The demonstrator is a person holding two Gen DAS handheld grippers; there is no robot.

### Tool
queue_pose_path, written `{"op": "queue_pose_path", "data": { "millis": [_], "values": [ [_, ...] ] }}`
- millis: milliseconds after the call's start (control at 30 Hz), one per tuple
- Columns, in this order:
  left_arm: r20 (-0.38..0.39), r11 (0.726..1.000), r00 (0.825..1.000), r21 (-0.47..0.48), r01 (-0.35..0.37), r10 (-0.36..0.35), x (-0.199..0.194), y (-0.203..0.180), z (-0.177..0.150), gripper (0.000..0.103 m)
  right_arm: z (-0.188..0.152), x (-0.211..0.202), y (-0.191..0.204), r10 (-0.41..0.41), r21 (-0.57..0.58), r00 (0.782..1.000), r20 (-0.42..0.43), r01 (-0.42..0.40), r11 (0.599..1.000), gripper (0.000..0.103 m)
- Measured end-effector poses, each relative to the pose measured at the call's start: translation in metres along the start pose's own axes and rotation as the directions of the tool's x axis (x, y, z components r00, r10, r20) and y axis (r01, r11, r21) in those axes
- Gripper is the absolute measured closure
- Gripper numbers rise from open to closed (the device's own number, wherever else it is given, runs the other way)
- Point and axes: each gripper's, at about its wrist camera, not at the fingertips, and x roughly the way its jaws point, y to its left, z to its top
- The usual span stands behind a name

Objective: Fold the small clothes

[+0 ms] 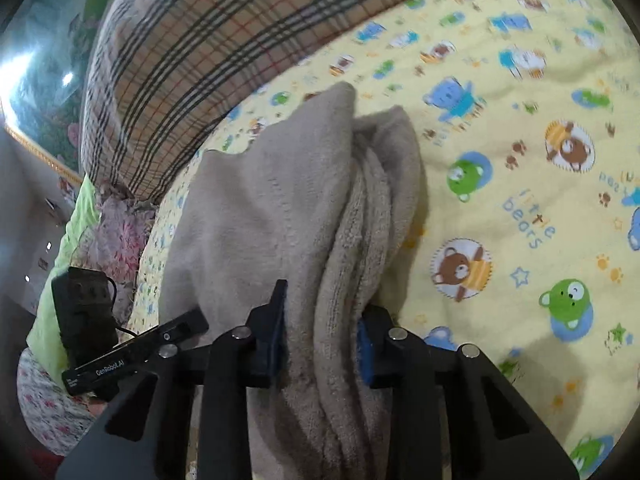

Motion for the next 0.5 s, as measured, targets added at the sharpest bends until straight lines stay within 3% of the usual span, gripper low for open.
{"op": "queue_pose_path", "data": {
  "millis": [67,267,500],
  "values": [
    [0.023,1.000,1.000,-0.006,0.007,-0.006,-0.016,0.003,-0.002,0.062,-0.002,-0.008,0.016,0.019,-0.024,0.999,0.025,-0.019,1.000,0.073],
    [0.127,1.000,0.992,-0.031,-0.007,0.011,-0.091,0.030,-0.008,0.063,-0.013,-0.011,0.074,0.104,-0.121,0.993,0.048,-0.098,0.988,0.073],
    [0.239,0.991,0.962,-0.043,-0.129,0.135,-0.175,0.077,-0.031,0.063,-0.025,0.024,0.149,0.240,-0.213,0.971,0.012,-0.232,0.949,0.073]
  ]
}}
